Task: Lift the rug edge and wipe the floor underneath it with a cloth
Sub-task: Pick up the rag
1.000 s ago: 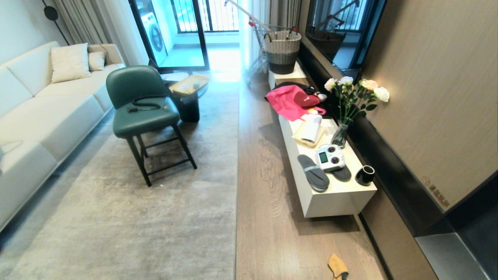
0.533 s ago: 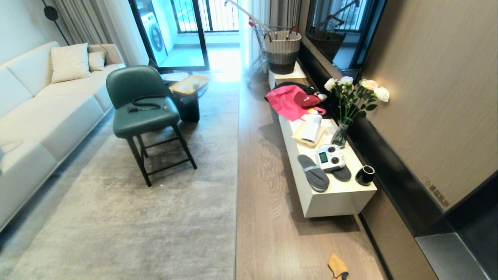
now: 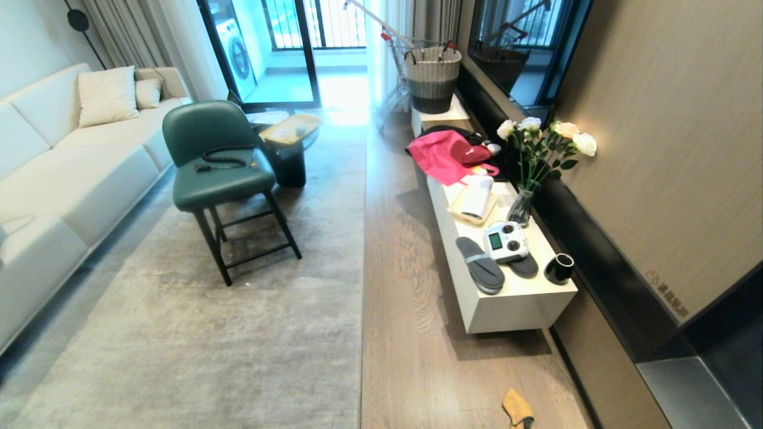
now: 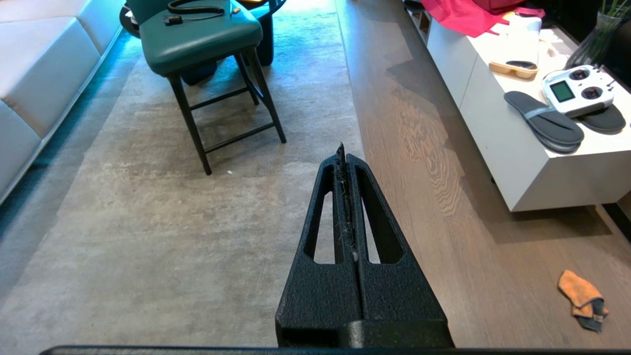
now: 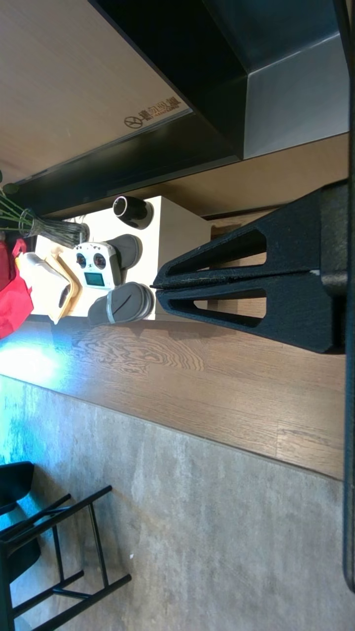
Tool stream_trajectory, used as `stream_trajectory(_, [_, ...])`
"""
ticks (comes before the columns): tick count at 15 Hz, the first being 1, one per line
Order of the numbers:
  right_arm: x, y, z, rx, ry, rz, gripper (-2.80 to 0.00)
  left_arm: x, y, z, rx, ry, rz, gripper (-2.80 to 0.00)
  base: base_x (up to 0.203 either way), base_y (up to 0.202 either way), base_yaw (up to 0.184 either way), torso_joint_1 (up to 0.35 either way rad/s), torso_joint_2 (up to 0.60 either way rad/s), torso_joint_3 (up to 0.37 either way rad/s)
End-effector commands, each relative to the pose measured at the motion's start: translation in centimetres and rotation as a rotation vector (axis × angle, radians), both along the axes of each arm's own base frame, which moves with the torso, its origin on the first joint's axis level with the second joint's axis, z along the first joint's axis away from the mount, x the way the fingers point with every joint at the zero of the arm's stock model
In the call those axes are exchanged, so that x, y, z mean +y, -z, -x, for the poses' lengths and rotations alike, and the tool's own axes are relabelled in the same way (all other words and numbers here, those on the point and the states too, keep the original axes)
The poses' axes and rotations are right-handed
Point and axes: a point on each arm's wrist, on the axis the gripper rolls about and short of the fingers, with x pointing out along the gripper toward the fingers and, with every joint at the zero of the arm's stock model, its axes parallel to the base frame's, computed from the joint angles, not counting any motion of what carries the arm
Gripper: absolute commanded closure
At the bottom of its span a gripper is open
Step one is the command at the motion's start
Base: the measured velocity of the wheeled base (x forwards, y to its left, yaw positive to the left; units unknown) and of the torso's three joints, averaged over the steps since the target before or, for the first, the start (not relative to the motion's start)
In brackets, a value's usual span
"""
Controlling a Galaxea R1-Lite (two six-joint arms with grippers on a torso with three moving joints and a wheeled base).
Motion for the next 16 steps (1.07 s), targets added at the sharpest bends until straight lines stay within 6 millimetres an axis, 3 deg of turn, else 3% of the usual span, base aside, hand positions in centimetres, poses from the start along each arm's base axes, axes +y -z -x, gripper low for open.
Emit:
stream_trajectory(1, [0.0, -0.04, 0.0, 0.0, -0.001, -0.002, 0.0, 0.0, 0.0, 0.0, 0.0, -0.001, 0.0, 0.0, 0.0, 0.0, 0.0, 0.0, 0.0, 0.0])
stream_trajectory(8, [0.0, -0.04, 0.0, 0.001, 0.0, -0.014, 0.0, 0.0, 0.0, 0.0, 0.0, -0.001, 0.0, 0.0, 0.0, 0.0, 0.0, -0.006, 0.0, 0.007])
stream_trajectory(16, [0.0, -0.04, 0.0, 0.001, -0.001, -0.014, 0.0, 0.0, 0.0, 0.0, 0.0, -0.001, 0.0, 0.0, 0.0, 0.0, 0.0, -0.123, 0.29, 0.158])
